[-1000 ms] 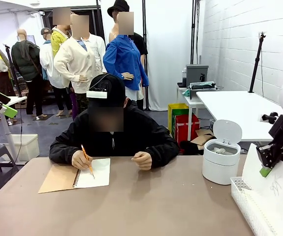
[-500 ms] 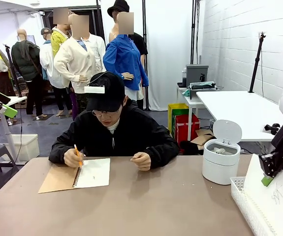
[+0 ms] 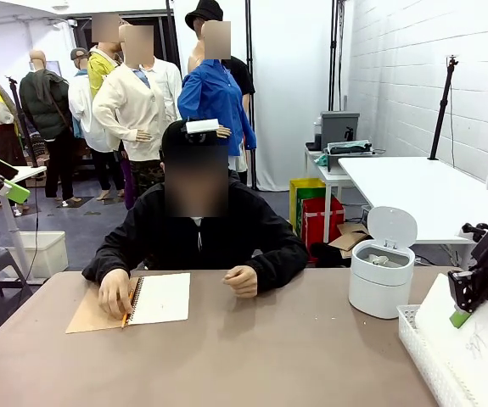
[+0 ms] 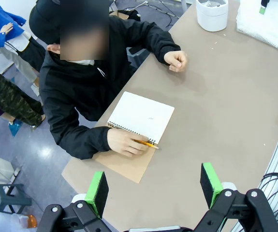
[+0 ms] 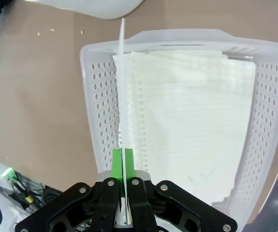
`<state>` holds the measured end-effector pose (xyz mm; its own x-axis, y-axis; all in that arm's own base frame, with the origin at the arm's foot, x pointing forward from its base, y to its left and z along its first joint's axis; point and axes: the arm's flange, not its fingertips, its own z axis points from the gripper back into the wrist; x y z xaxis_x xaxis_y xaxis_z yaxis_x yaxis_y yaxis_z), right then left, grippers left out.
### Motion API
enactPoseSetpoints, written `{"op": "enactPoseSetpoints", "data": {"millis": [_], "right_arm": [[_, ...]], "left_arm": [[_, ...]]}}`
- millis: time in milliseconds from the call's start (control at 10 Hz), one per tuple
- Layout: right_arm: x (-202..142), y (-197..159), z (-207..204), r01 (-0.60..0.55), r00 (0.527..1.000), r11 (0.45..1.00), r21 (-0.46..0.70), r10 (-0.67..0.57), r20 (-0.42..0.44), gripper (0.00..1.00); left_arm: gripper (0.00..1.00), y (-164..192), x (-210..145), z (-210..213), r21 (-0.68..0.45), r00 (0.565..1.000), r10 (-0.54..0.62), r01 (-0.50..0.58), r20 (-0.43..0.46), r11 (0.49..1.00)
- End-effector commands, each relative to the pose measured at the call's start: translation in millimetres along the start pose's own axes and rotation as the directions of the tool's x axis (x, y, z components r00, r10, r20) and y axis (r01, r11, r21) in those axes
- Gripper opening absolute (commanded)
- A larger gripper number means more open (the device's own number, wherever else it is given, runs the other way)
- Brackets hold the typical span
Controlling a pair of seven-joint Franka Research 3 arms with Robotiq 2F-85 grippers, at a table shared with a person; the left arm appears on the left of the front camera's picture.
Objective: Sort the paper based on its condition.
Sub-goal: If a person hands you a paper, place it in the Organizing basket , and if it's crumpled, put it in the Trash can.
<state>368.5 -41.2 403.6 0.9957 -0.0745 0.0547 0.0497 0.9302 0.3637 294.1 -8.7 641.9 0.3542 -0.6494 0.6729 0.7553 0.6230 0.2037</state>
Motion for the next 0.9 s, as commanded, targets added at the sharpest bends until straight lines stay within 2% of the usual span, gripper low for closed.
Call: {"op": "enactPoseSetpoints", "data": {"millis": [0,300,500,600,800], "right_arm": [[-63.5,-12.8,-49.8,-0.015,1.0,1.0,0.02,0.015,-0.003,0.0],[-63.4,-14.7,-47.7,-0.01,0.999,0.999,-0.036,0.011,0.034,0.57],[-61.9,-18.0,-44.3,-0.016,0.996,0.992,-0.127,0.026,0.08,0.95],[-59.3,-19.3,-41.1,-0.016,0.993,0.985,-0.17,0.035,0.11,1.0],[-57.8,-22.4,-33.7,0.01,0.992,0.979,-0.204,0.015,0.122,1.0]], "left_arm": [[1.0,1.4,0.1,-0.4,0.009,1.0,0.002,-0.002,0.004,1.0],[1.0,1.4,0.1,-0.4,0.009,1.0,0.002,-0.002,0.004,1.0],[1.0,1.4,0.1,-0.4,0.009,1.0,0.002,-0.002,0.004,1.0],[1.0,1.4,0.1,-0.4,0.009,1.0,0.002,-0.002,0.004,1.0],[1.0,1.4,0.1,-0.4,0.009,1.0,0.002,-0.002,0.004,1.0]]}}
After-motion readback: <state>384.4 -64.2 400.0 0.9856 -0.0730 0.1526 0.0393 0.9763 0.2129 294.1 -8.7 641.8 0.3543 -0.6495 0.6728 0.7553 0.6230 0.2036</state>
